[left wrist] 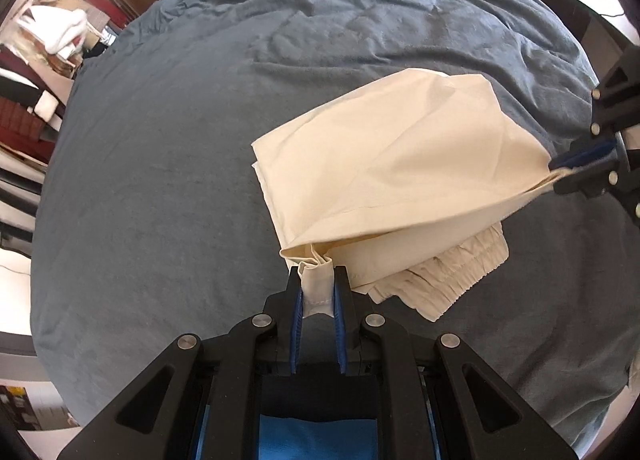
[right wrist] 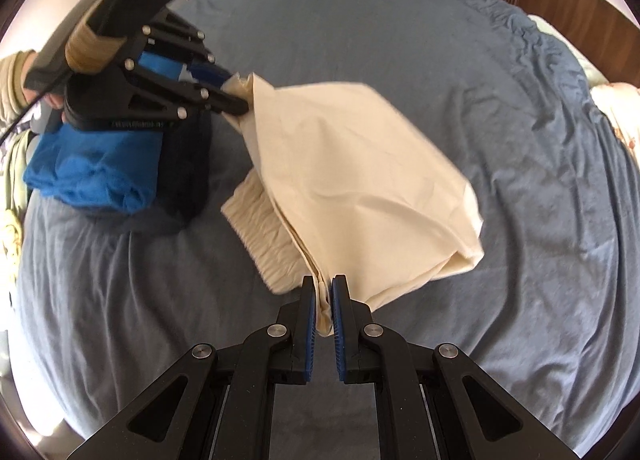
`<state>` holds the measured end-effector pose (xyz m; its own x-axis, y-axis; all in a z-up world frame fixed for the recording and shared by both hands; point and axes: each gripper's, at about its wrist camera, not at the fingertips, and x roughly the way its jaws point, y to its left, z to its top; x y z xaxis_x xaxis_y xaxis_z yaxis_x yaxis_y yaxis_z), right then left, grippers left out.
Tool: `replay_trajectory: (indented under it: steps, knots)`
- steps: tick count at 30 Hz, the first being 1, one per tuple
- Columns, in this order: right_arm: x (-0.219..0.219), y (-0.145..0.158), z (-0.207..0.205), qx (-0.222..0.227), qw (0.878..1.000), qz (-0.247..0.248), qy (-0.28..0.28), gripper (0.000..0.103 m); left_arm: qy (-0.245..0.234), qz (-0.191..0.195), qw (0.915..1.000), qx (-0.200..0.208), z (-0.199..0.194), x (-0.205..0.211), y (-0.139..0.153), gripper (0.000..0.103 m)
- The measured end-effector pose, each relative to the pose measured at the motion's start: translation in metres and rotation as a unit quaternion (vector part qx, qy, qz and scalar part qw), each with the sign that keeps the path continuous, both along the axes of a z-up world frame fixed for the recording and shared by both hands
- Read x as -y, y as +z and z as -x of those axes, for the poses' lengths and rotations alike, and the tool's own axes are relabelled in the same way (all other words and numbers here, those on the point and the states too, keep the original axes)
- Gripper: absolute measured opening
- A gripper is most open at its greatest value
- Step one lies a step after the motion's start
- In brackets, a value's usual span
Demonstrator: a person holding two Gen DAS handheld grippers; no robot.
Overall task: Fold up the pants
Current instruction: 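Lift the folded edge with both grippers and fold it over again, then open both grippers and release the folded cream pants onto the bed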
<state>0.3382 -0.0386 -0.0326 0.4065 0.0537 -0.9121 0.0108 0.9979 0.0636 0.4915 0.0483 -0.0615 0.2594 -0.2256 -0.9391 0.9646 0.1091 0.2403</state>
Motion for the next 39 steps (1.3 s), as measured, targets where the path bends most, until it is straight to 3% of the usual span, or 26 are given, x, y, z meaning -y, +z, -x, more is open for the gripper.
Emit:
replay_trajectory:
  steps: [5, 12, 19, 24, 25, 27, 33, 39]
  knots:
    - [-0.001, -0.006, 0.005, -0.011, 1.0, -0.012, -0.002, 0.009, -0.036, -0.027, 0.9984, 0.034, 0.016, -0.003, -0.007, 0.016]
    - [-0.005, -0.021, 0.012, -0.038, 0.999, -0.014, 0.005, 0.01, -0.02, -0.049, 0.9982, 0.028, 0.02, -0.019, -0.003, 0.027]
    - [-0.011, -0.031, 0.026, -0.069, 0.997, -0.023, 0.022, 0.014, 0.028, -0.029, 0.9981, 0.046, 0.036, -0.03, 0.009, 0.03]
    - [-0.011, -0.018, 0.043, -0.058, 0.998, -0.027, 0.016, 0.015, 0.076, 0.017, 0.9962, 0.039, 0.046, -0.029, 0.015, 0.033]
    - [-0.006, -0.013, 0.045, -0.049, 0.998, -0.025, 0.0, 0.016, 0.093, 0.027, 0.9947, 0.036, 0.045, -0.028, 0.015, 0.034]
    - [0.011, -0.005, 0.045, -0.025, 0.998, -0.027, -0.049, 0.031, 0.137, 0.048, 0.989, 0.028, 0.042, -0.026, 0.013, 0.034]
    - [0.07, -0.009, 0.031, -0.015, 0.984, -0.044, -0.169, 0.032, 0.209, 0.079, 0.9746, 0.009, 0.046, -0.021, 0.004, 0.035]
    - [0.1, -0.024, 0.023, -0.023, 0.985, -0.012, -0.172, 0.032, 0.28, 0.091, 0.9557, -0.009, 0.078, -0.019, -0.012, 0.038]
